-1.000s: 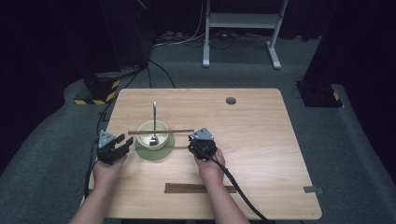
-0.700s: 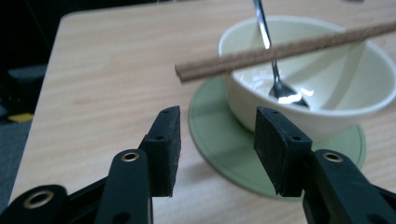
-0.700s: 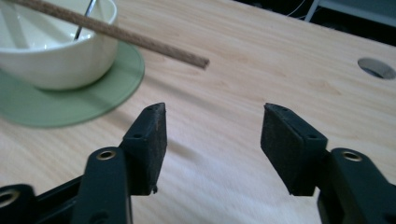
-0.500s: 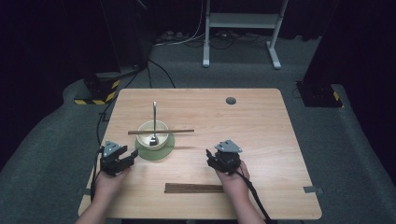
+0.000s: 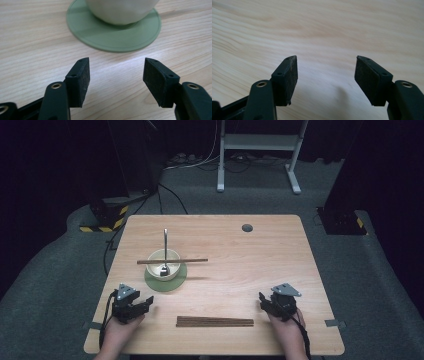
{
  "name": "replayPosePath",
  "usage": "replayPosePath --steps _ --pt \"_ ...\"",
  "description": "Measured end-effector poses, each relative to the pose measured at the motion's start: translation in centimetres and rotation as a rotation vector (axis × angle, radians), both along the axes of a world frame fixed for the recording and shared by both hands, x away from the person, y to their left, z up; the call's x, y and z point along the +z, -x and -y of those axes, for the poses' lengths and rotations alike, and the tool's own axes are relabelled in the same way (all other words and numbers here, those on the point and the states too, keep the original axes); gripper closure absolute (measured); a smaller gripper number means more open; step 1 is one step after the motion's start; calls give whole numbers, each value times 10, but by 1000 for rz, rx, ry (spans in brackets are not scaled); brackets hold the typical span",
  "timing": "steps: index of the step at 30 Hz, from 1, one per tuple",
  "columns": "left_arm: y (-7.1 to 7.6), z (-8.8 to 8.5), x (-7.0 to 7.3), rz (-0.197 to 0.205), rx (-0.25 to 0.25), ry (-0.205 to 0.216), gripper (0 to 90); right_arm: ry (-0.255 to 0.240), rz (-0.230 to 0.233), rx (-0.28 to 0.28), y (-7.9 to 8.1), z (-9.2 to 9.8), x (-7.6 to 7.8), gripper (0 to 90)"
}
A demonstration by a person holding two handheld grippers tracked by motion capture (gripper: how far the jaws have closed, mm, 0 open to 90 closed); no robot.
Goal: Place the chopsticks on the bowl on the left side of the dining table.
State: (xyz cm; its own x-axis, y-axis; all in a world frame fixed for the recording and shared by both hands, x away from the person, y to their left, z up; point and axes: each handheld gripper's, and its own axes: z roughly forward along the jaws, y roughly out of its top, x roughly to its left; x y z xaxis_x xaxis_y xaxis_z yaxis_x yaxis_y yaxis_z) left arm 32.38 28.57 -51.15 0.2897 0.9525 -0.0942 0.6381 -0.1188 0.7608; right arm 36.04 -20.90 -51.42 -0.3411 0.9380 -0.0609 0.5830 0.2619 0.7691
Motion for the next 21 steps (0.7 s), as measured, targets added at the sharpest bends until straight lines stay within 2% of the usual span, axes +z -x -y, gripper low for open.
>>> replayPosePath --steps 2,3,5,6,7,8,9,10,17,21 --pt "0 0 -3 -3 -9 -24 366 14 -16 -21 1 13 -5 344" --pt "0 1 -5 -6 -17 -34 345 8 -45 -52 2 20 -8 327" --pt "-1 5 -7 -18 -34 -38 334 4 -47 -55 2 24 -8 327" --pt "-1 6 -9 -21 -56 -68 326 8 -43 -56 3 27 -8 325" --pt "-1 11 -11 -39 -61 -46 316 17 -38 -47 2 29 -8 315" --pt "0 15 -15 -24 -76 -57 288 6 -45 -45 2 31 -8 306" --pt "1 20 -15 -14 -82 -97 247 -15 -64 -46 2 31 -8 298" --pt "2 21 -16 -2 -104 -101 264 -45 -64 -43 0 35 -10 277" --pt "2 21 -17 0 -98 -90 263 -33 -80 -53 1 33 -9 256" --pt "2 21 -16 -1 -105 -89 263 -28 -68 -64 0 33 -9 248"
